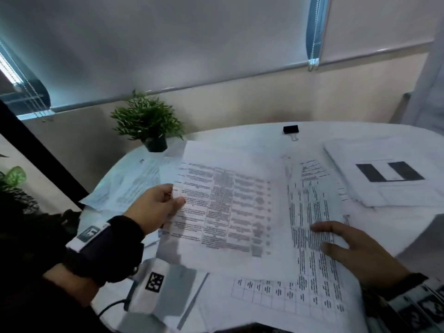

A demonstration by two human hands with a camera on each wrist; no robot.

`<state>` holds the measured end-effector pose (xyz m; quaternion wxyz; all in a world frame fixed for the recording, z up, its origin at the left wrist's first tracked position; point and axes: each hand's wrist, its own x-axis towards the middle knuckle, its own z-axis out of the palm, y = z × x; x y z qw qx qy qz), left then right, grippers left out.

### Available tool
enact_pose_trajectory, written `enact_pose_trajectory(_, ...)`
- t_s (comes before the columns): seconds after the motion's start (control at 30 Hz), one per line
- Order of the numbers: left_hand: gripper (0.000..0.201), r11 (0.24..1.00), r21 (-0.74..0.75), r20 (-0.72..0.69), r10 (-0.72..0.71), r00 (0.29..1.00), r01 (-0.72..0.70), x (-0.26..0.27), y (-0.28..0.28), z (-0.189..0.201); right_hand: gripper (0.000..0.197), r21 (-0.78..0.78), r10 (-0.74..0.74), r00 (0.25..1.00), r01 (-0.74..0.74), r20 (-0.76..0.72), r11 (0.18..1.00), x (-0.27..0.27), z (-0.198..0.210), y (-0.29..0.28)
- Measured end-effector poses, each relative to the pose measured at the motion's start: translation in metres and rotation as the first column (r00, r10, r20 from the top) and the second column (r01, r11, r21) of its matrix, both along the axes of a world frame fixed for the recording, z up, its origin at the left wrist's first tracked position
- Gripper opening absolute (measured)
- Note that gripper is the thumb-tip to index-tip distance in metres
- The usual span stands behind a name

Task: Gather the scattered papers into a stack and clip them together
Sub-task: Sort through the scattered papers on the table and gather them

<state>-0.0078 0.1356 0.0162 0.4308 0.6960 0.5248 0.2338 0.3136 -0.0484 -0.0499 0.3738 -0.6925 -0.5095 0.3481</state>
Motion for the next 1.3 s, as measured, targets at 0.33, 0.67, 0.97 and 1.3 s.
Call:
enact_pose_trajectory(0.33,0.013,0.941,0.288,-0.114,-0.153,0.982,0.18,0.005,0.033,0.029,0.092,0.063,-0.089,0.953,0.112,-0.29,0.992,-0.006,0.003,0.0)
enact_pose_trajectory(0.67,0.015,0.802,0.227,-0.566,-0.353,0.745,0.553,0.062,0.04,0.079,0.049,0.086,-0.062,0.926,0.101,-0.374,0.991,0.007,-0.011,0.003)
enact_pose_trajectory(0.97,0.033,0.67,0.298,-0.77,-0.252,0.586,0.68,0.156,0.011,0.023,0.043,-0.07,-0.155,0.656,0.154,-0.739,0.986,0.001,0.005,0.003)
enact_pose_trajectory(1.3,0.013,0.823,0.373,-0.445,-0.247,0.861,0.429,0.152,0.014,-0.009,0.076,0.091,-0.08,0.788,0.169,-0.611,0.981,0.008,-0.014,0.007)
